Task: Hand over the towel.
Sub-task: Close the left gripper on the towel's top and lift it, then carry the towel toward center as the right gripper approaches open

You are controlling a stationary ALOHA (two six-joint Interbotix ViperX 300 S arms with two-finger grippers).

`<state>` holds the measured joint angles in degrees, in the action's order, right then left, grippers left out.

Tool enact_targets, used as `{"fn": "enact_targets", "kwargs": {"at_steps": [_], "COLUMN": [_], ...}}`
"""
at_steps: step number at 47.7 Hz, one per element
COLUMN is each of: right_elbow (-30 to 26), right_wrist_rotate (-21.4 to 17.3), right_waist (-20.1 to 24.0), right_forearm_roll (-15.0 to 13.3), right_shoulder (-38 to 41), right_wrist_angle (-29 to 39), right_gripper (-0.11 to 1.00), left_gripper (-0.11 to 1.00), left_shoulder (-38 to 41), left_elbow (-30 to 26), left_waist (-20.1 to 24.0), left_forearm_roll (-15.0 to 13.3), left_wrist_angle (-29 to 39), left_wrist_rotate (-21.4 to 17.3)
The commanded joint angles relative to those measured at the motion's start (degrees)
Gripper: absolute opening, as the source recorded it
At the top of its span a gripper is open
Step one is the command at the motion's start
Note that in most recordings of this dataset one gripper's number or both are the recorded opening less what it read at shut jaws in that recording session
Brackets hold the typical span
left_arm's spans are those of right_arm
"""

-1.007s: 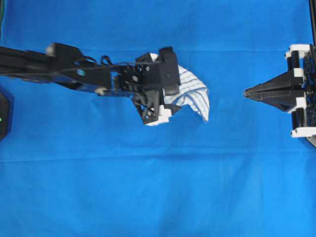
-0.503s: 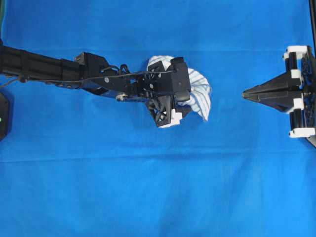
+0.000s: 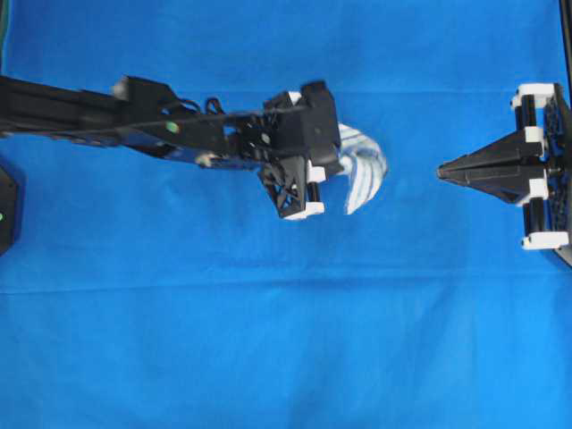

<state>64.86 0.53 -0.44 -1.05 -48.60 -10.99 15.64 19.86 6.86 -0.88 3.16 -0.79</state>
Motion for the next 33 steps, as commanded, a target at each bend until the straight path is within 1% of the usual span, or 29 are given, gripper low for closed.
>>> {"fn": "enact_targets", "kwargs": {"at_steps": [1,9,17,24,29,33], "right_elbow": [-0.44,-0.53,-0.53,-0.62,-0.53,-0.53], "right_wrist_rotate": [-0.09,-0.09,-0.09,-0.09,-0.09,-0.09], "right_waist": [-0.09,-0.09,-0.09,-0.09,-0.09,-0.09], "right_forearm_roll": [-0.09,-0.09,-0.09,-0.09,0.00,-0.09], "right_shoulder": [0.18,0.09,0.09,0.18,0.09,0.18], "right_wrist_angle": [-0.18,-0.09,-0.18,-0.35,-0.44,-0.62], "right_gripper": [0.00,0.00,0.00,0.00,0.00,0.00], "left_gripper": [0.10,0.10,0.10,0.10,0.10,0.10], "left_shoulder": [-6.59,-15.56,-23.82,-31.03,-35.07,-37.35], "left_elbow": [0.53,4.39,8.79,13.89,17.93,20.30], "left_waist": [-0.44,-2.11,-4.75,-7.47,-8.61,-9.05], "left_forearm_roll": [-0.09,-0.09,-0.09,-0.09,-0.09,-0.09], "left_wrist_angle": [0.00,-1.05,-4.57,-10.46,-16.08,-19.16], "left_wrist_rotate": [0.18,0.35,0.35,0.44,1.05,1.23]}}
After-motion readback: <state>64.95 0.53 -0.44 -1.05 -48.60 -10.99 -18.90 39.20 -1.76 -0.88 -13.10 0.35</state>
